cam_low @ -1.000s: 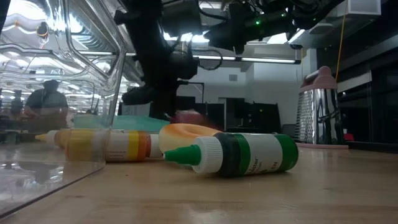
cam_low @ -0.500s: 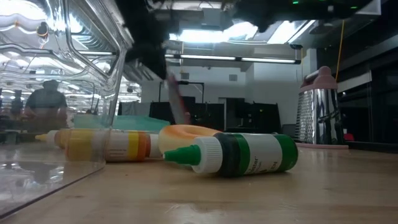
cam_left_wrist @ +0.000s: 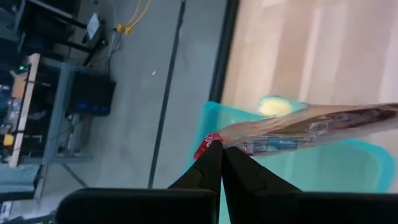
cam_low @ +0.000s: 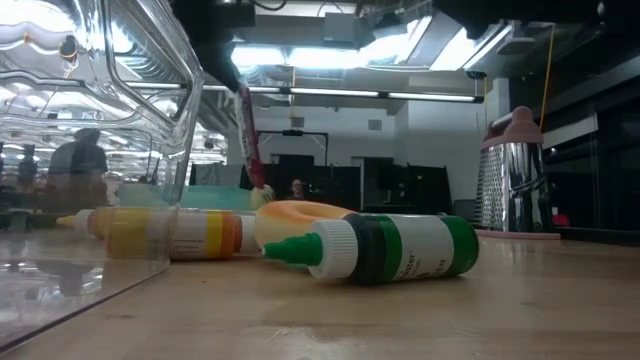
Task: Pick & Place Food Item
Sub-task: Put the popcorn pack into the blue bin
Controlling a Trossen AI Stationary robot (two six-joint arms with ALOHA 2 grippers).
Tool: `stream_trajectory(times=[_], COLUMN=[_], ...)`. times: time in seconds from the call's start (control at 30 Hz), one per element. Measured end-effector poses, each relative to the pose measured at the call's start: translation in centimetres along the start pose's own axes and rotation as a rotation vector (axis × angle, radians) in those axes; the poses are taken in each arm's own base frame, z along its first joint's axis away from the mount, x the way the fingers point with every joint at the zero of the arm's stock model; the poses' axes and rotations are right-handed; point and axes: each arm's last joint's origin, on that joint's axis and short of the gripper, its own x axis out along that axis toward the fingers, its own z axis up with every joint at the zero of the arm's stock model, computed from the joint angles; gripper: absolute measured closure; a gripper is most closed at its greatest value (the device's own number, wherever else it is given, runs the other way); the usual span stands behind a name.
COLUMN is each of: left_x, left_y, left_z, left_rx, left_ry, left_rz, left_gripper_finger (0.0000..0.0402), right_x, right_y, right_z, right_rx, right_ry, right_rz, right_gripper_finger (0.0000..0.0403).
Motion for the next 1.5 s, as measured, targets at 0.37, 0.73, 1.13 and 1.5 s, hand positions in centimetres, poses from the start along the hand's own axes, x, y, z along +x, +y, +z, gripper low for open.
stream_trajectory(times=[0.37,0.73,1.13,1.5], left_x=[0.3,1.5,6.3,9.3], left_y=[1.4,4.7,5.1,6.6], left_z=[-0.3,-1.7,-6.2,-7.2], left_rx=[0.022,-0.126,-0.259,-0.343], left_ry=[0.045,0.109,0.205,0.171], left_rz=[0.094,0.119,0.07,0.08], left_gripper_finger=[0.0399,0.0399,0.0399,0.0399], right_x=[0.1,0.1,0.1,0.1], right_y=[0.0,0.0,0.0,0.0], right_z=[-0.1,-0.2,-0.3,-0.2], right_rx=[0.017,0.018,0.019,0.019], right_ry=[0.008,0.013,0.019,0.017], right_rz=[-0.001,0.003,0.004,0.004], right_gripper_finger=[0.0181,0.0181,0.0181,0.0181])
